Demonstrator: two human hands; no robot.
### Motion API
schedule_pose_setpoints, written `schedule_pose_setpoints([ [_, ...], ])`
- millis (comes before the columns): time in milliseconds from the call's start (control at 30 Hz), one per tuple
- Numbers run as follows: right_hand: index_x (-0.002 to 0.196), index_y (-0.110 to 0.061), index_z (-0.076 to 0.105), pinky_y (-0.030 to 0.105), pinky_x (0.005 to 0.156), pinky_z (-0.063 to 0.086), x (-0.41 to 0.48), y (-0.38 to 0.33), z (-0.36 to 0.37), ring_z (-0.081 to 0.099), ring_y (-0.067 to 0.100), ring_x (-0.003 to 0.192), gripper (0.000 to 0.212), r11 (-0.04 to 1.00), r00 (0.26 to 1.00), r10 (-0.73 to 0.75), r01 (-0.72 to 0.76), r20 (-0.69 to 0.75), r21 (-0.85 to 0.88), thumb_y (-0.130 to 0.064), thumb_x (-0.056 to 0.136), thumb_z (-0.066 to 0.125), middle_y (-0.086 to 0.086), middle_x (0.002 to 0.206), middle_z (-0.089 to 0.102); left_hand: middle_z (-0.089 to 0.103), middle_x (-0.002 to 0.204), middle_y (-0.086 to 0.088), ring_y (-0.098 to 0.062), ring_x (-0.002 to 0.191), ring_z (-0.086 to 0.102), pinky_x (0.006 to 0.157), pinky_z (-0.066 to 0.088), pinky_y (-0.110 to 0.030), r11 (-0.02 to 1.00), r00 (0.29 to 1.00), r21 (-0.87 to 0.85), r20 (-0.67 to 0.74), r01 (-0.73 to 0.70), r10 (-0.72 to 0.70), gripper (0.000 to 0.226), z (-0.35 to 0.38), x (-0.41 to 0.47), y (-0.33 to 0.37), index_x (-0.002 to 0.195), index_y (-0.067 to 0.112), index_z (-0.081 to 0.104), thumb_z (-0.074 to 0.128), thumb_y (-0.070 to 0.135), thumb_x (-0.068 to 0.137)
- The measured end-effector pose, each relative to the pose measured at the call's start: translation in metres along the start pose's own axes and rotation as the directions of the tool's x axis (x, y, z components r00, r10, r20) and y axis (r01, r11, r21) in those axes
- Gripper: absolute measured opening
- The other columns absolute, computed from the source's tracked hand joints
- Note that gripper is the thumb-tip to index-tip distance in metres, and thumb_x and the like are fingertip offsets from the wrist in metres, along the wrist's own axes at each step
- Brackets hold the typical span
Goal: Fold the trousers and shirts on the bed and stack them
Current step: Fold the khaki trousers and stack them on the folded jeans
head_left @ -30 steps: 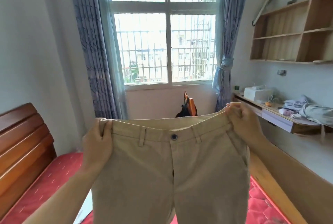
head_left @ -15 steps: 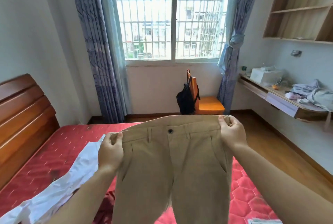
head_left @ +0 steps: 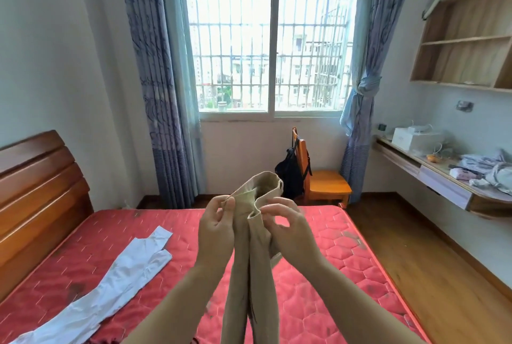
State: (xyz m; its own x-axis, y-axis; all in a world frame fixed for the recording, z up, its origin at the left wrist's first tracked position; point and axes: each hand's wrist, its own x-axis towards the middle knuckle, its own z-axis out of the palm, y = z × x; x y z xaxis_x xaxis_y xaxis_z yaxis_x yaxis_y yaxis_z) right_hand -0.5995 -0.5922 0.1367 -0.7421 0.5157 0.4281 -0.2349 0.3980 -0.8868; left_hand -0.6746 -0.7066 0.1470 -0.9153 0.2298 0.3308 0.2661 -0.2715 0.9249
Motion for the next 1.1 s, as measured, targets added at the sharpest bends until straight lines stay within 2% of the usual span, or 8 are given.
schedule_pose_setpoints([
  [133,0.125,-0.027,0.054,0.014,0.102,0.028,0.041,-0.023,-0.001,0.035,0.000,0.124,0.067,0.992,0.973,-0.124,0.117,-0.195,-0.045,-0.013,0.066,0.083,-0.010,0.130,0.040,0.067,0.067,0.012,0.005,0.061,0.058,0.057,0.042,-0.007,0.963,0.938,0.091,0.268,-0.253,0.221,0.014,0.020,0.031,0.057,0.084,0.015,0.065,0.055,0.018,0.092],
  [200,0.127,-0.028,0.051,0.020,0.105,0.029,0.052,-0.029,0.004,0.037,0.012,0.127,0.070,0.983,0.950,-0.180,0.162,-0.255,-0.091,-0.013,0.067,0.082,-0.005,0.132,0.044,0.066,0.069,0.015,0.006,0.064,0.058,0.059,0.041,-0.007,0.951,0.901,0.103,0.363,-0.293,0.238,0.014,0.026,0.037,0.068,0.088,0.013,0.065,0.053,0.019,0.093],
  [333,0.115,-0.051,0.050,0.036,0.103,0.031,0.047,-0.021,0.001,0.040,0.003,0.117,0.058,0.977,0.935,-0.121,0.053,-0.333,-0.208,-0.045,0.064,0.078,-0.020,0.118,0.054,0.063,0.070,0.009,-0.003,0.064,0.057,0.060,0.046,-0.016,0.987,0.978,0.034,0.148,-0.156,0.149,0.017,0.006,0.046,0.049,0.087,0.016,0.061,0.048,0.022,0.096],
  [467,0.110,-0.029,0.063,0.030,0.093,0.045,0.027,0.002,-0.016,0.052,0.004,0.110,0.041,0.979,0.970,-0.183,0.165,-0.158,-0.124,-0.025,0.072,0.080,-0.017,0.116,0.058,0.062,0.075,0.007,-0.001,0.065,0.057,0.063,0.046,-0.018,0.996,0.998,0.073,-0.052,-0.044,0.048,0.019,-0.017,0.046,0.021,0.084,0.022,0.061,0.047,0.024,0.097],
  [667,0.121,-0.033,0.051,0.021,0.079,0.049,-0.040,0.065,-0.046,0.056,0.009,0.102,0.044,0.974,0.983,0.185,-0.184,-0.007,-0.130,-0.031,0.081,0.070,-0.012,0.127,0.045,0.062,0.081,-0.001,-0.015,0.077,0.057,0.077,0.048,-0.034,0.980,0.993,0.197,-0.115,-0.017,0.040,0.016,-0.044,0.031,-0.020,0.085,0.014,0.060,0.049,0.020,0.096],
  [800,0.125,-0.023,0.051,0.018,0.072,0.050,-0.087,0.115,-0.040,0.061,0.007,0.094,0.046,0.844,0.831,0.537,-0.530,0.146,-0.086,-0.037,0.084,0.066,-0.005,0.118,0.058,0.063,0.082,0.002,-0.015,0.081,0.058,0.080,0.049,-0.036,0.957,0.999,0.290,-0.041,0.008,0.004,0.014,-0.052,0.012,-0.046,0.089,0.017,0.060,0.049,0.022,0.096],
  [1000,0.111,-0.018,0.061,0.038,0.088,0.051,-0.120,0.155,-0.048,0.065,0.020,0.098,0.031,0.792,0.783,0.610,-0.608,0.121,-0.059,-0.034,0.084,0.066,0.006,0.105,0.069,0.063,0.076,0.008,-0.010,0.075,0.058,0.068,0.047,-0.023,0.943,1.000,0.333,0.013,0.002,-0.007,0.020,-0.058,0.011,-0.051,0.079,0.030,0.060,0.050,0.027,0.095],
  [1100,0.114,-0.022,0.060,0.027,0.078,0.053,-0.126,0.161,-0.055,0.064,0.009,0.095,0.040,0.799,0.790,0.601,-0.591,0.125,-0.109,-0.040,0.080,0.069,-0.003,0.106,0.067,0.061,0.075,0.010,-0.007,0.072,0.057,0.067,0.046,-0.023,0.944,1.000,0.328,-0.026,0.020,-0.012,0.023,-0.058,0.013,-0.051,0.075,0.031,0.059,0.049,0.025,0.095],
])
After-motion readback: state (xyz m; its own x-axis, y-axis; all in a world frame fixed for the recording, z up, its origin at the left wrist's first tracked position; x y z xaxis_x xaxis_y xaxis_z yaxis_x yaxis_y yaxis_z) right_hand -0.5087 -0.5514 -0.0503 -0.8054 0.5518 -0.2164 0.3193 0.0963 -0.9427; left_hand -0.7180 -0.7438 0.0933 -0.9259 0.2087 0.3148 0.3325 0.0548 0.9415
